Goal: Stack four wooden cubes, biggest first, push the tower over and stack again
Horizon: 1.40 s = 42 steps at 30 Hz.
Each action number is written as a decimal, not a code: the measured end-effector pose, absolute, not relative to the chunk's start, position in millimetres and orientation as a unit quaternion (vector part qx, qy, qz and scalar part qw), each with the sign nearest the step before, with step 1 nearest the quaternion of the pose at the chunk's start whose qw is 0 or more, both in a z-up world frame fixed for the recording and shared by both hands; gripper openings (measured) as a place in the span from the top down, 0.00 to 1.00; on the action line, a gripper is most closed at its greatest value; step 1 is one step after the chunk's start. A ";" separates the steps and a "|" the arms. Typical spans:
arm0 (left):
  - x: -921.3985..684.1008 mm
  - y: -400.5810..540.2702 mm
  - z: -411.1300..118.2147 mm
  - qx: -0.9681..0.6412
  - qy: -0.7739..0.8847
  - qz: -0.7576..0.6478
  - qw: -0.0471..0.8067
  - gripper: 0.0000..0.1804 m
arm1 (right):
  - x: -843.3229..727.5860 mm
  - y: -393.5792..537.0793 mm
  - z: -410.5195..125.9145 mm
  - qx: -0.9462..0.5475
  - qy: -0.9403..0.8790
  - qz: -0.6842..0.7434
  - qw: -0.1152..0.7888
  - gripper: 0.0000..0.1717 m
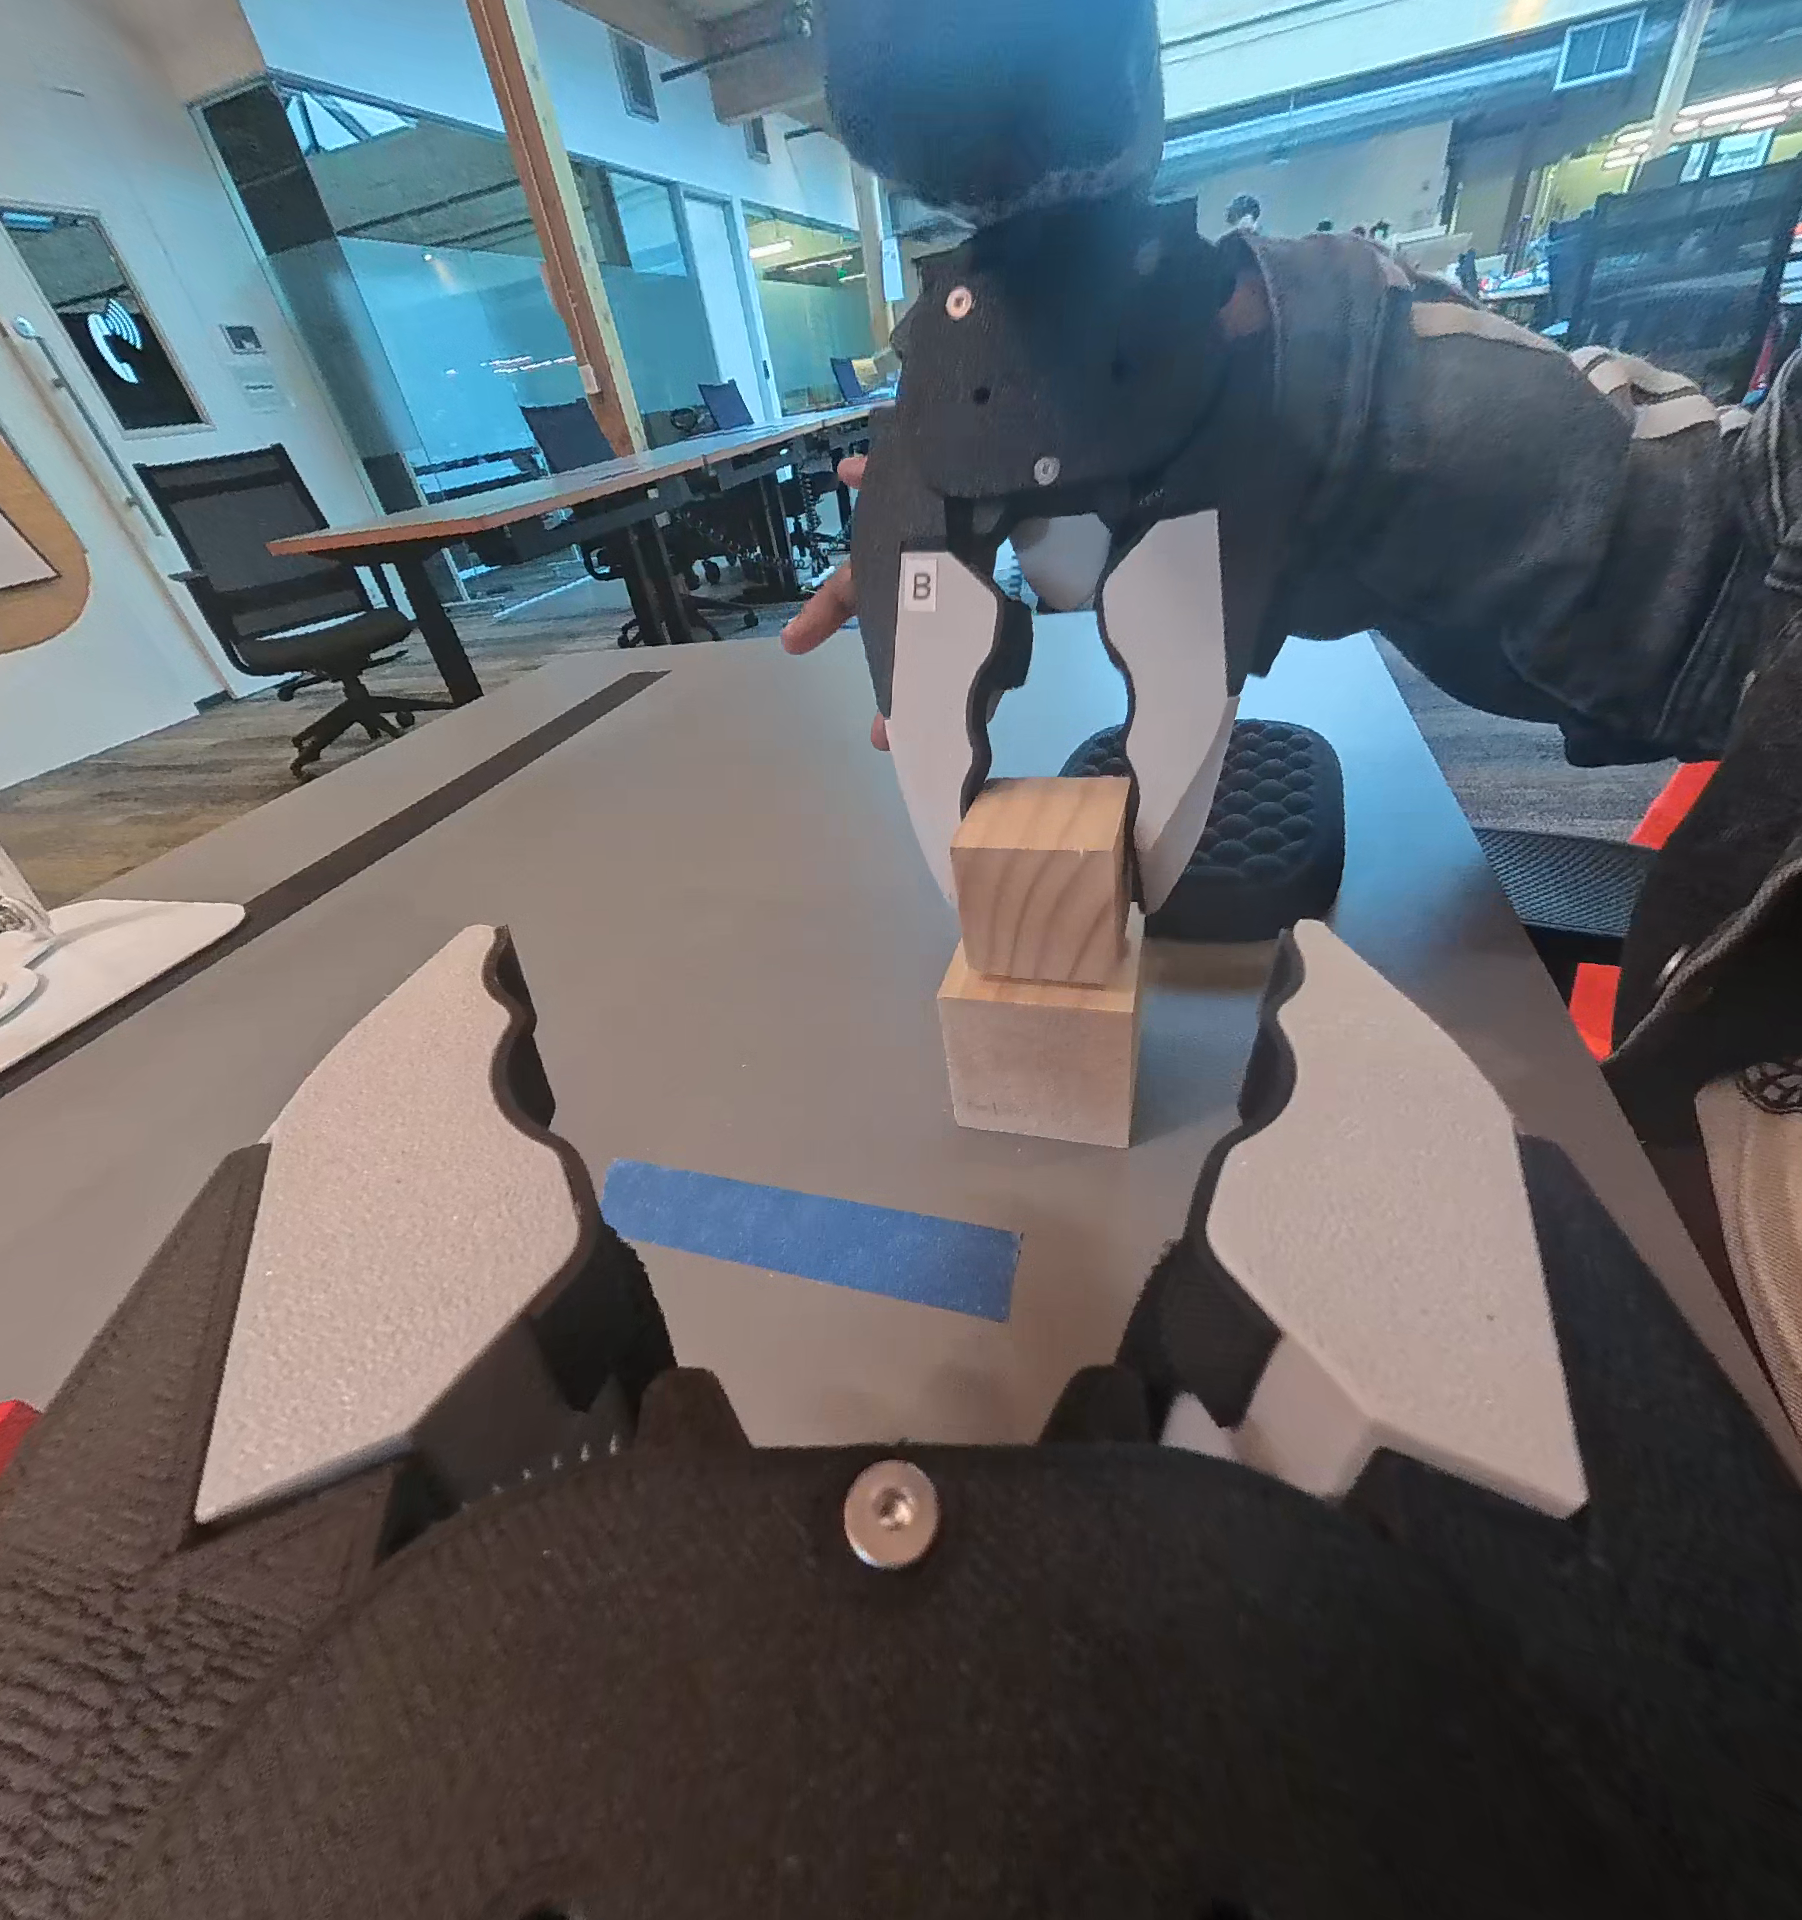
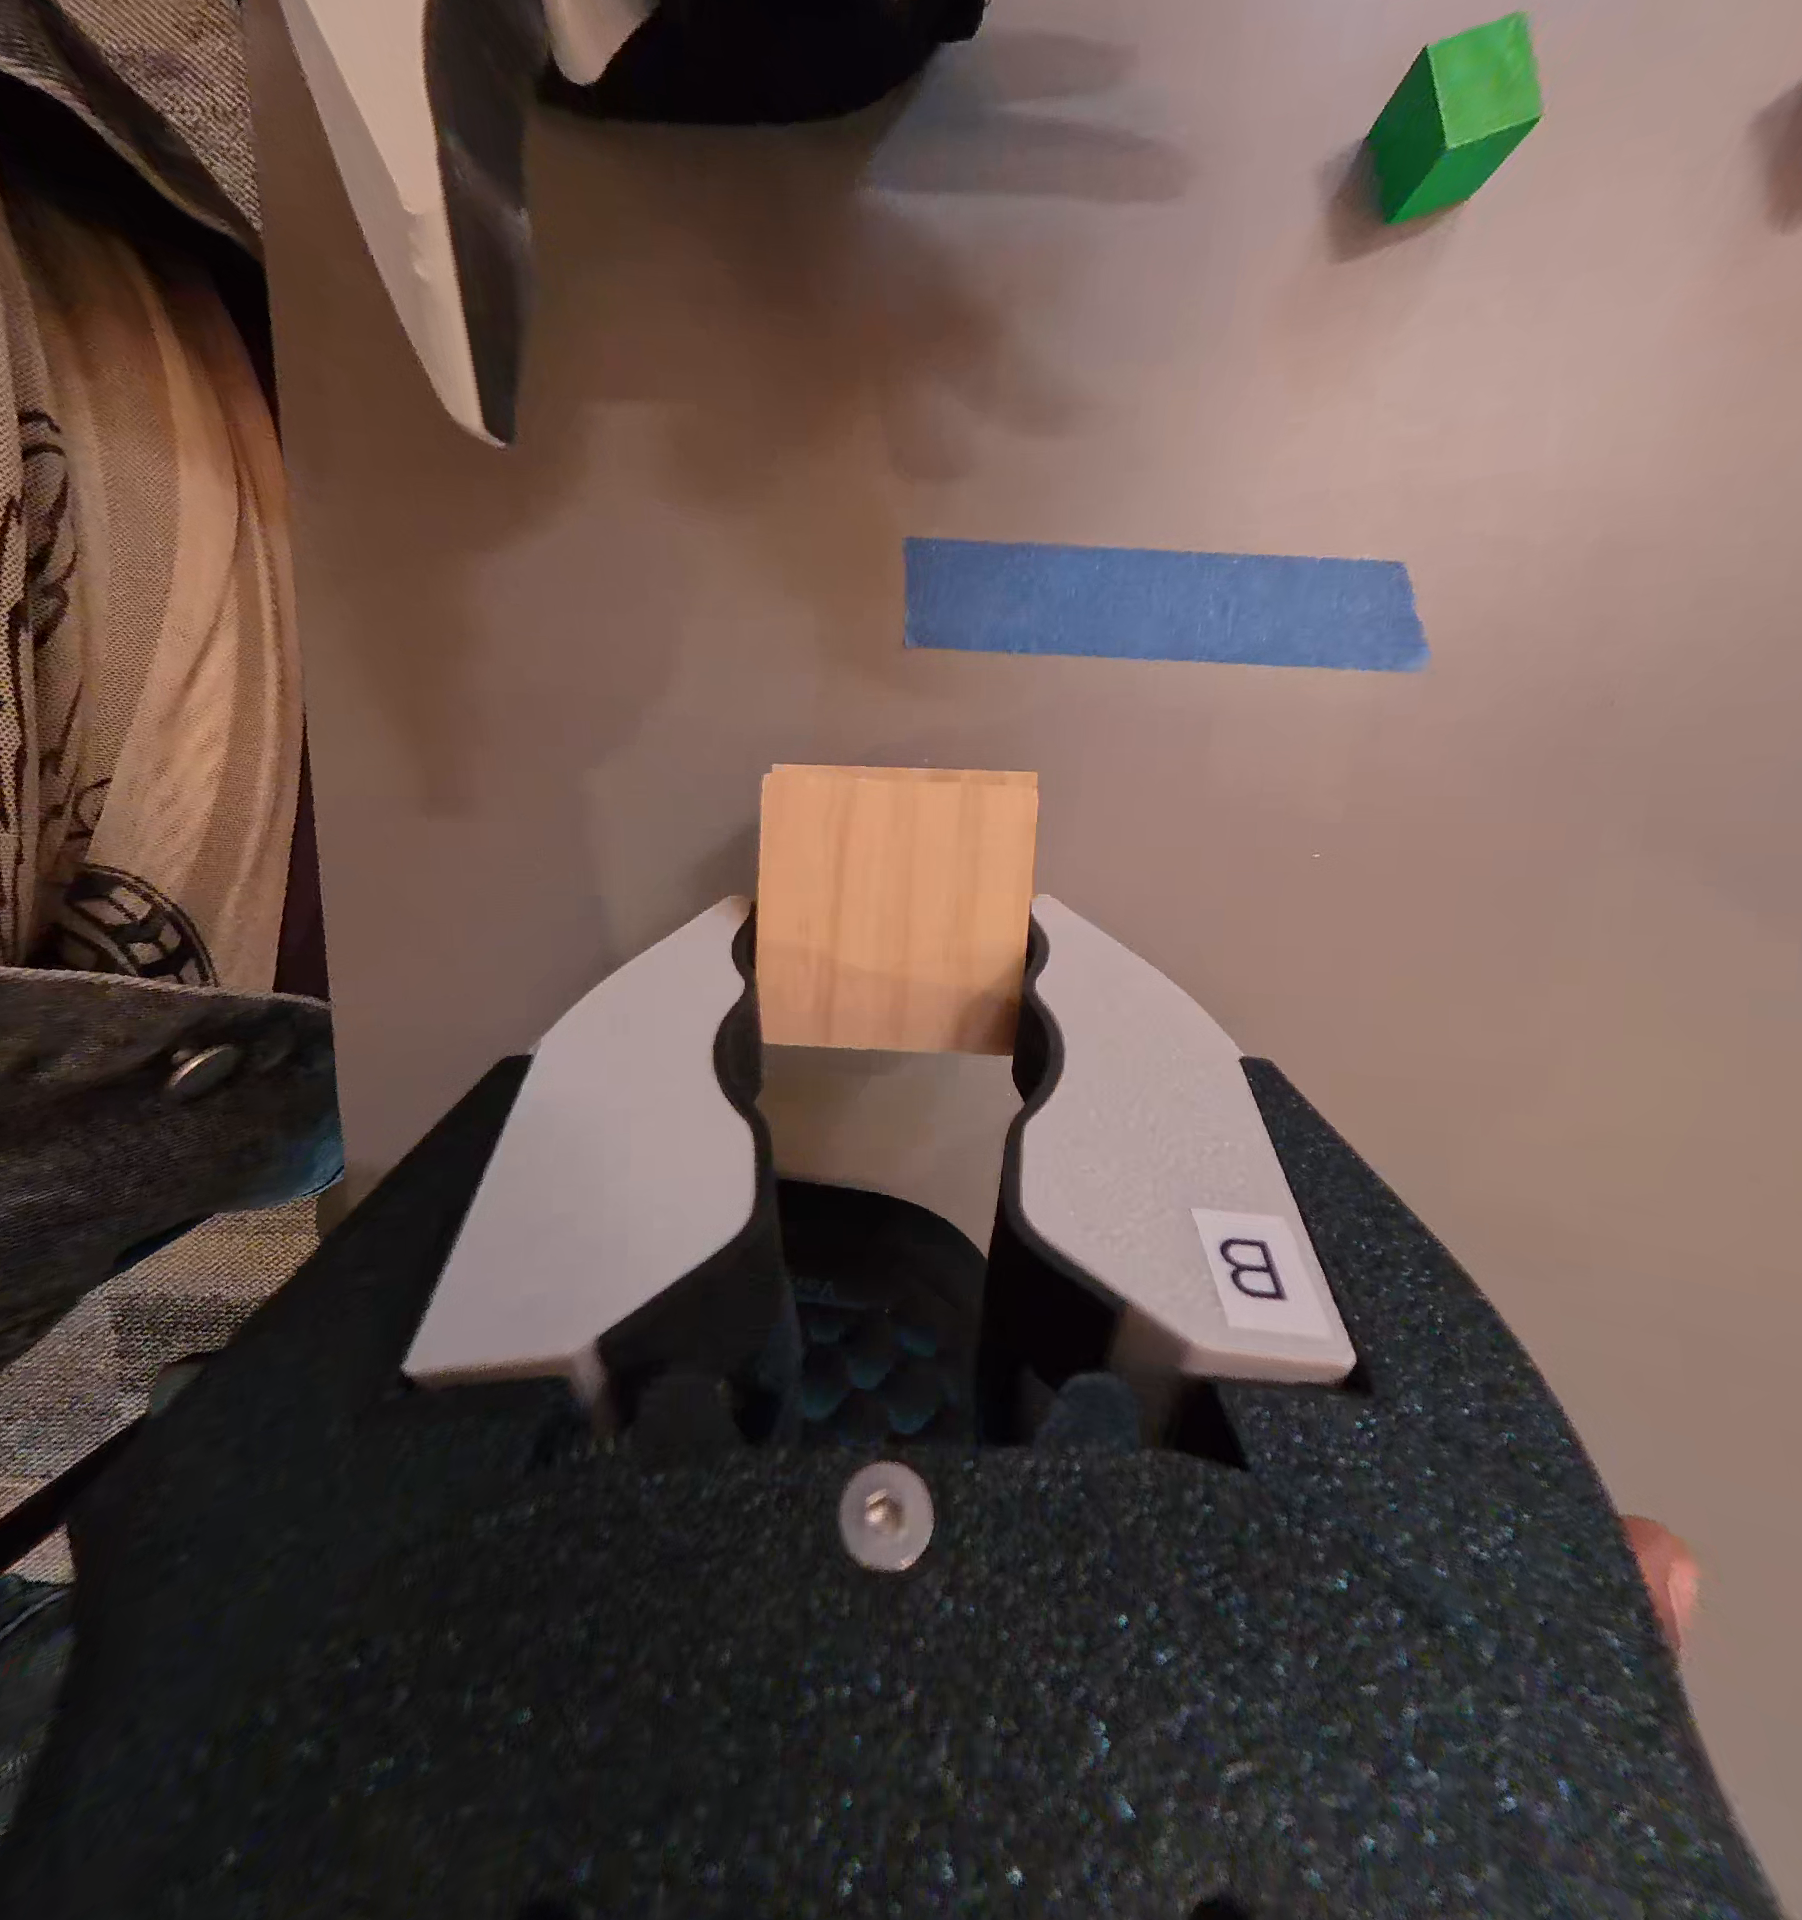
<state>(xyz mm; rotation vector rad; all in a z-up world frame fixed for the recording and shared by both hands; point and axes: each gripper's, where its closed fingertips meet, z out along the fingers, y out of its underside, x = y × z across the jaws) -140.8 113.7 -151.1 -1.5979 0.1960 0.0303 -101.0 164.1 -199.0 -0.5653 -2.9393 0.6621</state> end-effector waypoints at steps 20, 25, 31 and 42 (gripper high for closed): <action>-141.0 113.5 -151.3 -0.716 0.087 0.012 0.693 0.28 | -101.6 164.0 -201.4 -0.180 -0.956 0.228 0.032 0.66; -140.7 113.3 -151.2 -0.716 0.087 0.012 0.693 0.28 | -107.7 159.3 -182.0 -0.179 -0.938 0.288 0.067 0.55; -140.9 113.1 -151.2 -0.716 0.086 0.012 0.693 0.28 | -122.3 155.3 -147.5 -0.173 -0.850 0.470 0.164 0.28; -194.5 88.5 -133.6 -0.775 0.026 0.092 0.624 0.46 | -146.2 210.1 -132.5 -0.260 -0.646 0.668 0.261 0.17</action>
